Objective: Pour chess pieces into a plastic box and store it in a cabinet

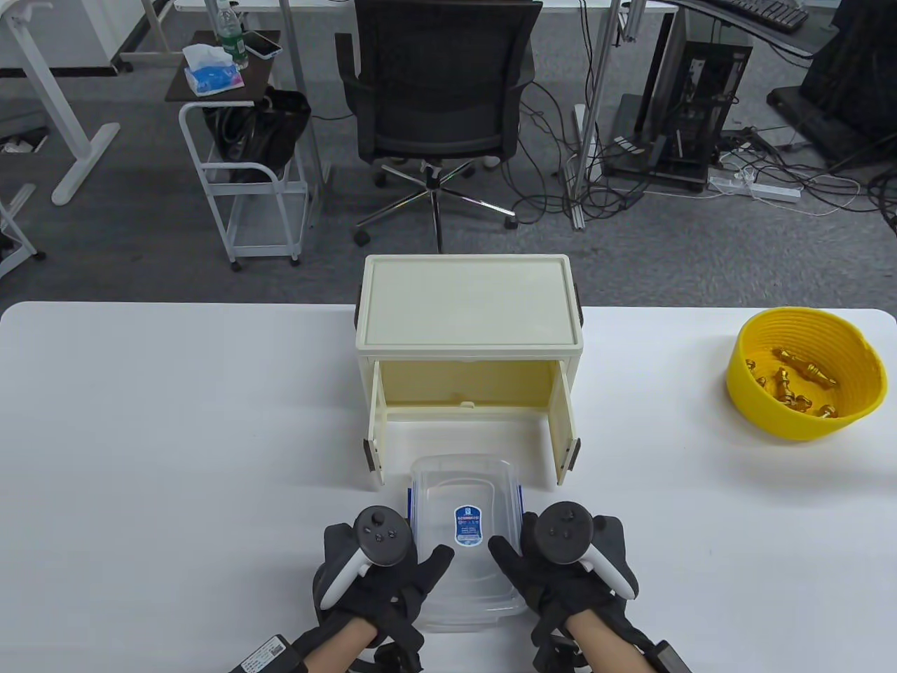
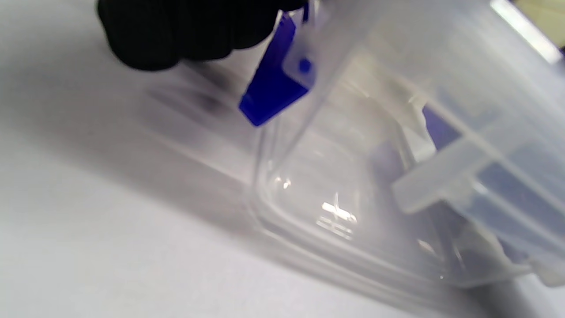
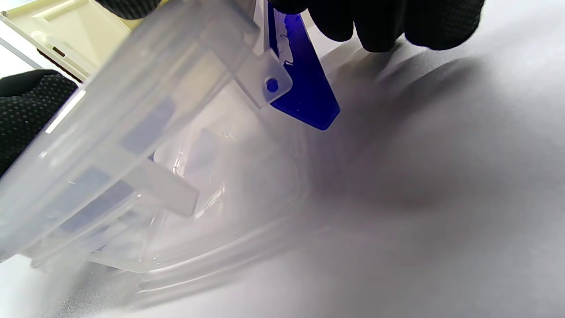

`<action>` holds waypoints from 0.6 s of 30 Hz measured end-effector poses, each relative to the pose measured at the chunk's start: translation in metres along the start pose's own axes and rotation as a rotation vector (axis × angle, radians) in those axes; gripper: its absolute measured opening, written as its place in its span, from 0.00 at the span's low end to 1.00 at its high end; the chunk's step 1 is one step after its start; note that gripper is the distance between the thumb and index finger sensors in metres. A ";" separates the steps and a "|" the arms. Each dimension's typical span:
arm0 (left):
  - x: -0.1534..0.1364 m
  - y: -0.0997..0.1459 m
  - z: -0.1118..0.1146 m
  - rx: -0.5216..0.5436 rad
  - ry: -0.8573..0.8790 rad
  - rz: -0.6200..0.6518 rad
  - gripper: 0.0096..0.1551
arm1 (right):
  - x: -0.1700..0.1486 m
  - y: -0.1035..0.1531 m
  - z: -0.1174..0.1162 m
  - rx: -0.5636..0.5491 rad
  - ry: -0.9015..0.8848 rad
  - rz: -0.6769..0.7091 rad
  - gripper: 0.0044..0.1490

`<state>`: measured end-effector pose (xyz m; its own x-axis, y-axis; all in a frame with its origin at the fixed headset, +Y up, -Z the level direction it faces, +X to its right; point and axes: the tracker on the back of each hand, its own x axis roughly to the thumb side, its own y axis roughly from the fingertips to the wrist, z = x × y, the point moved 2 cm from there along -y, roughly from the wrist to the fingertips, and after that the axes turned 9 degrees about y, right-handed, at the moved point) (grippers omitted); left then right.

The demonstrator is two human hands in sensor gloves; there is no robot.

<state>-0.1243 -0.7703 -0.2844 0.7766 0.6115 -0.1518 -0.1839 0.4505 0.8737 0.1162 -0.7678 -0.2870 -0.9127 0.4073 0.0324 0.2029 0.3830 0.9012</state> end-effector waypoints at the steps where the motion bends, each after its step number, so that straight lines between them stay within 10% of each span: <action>1: 0.000 0.000 0.000 0.003 0.002 0.001 0.54 | 0.001 0.000 0.000 0.001 0.002 0.000 0.56; 18: 0.023 0.021 -0.026 0.083 0.122 0.129 0.54 | 0.017 0.022 0.037 -0.124 -0.052 0.064 0.59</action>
<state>-0.1256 -0.7300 -0.2812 0.6700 0.7373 -0.0863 -0.2234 0.3111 0.9237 0.1183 -0.7217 -0.2825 -0.8790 0.4713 0.0722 0.2120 0.2508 0.9445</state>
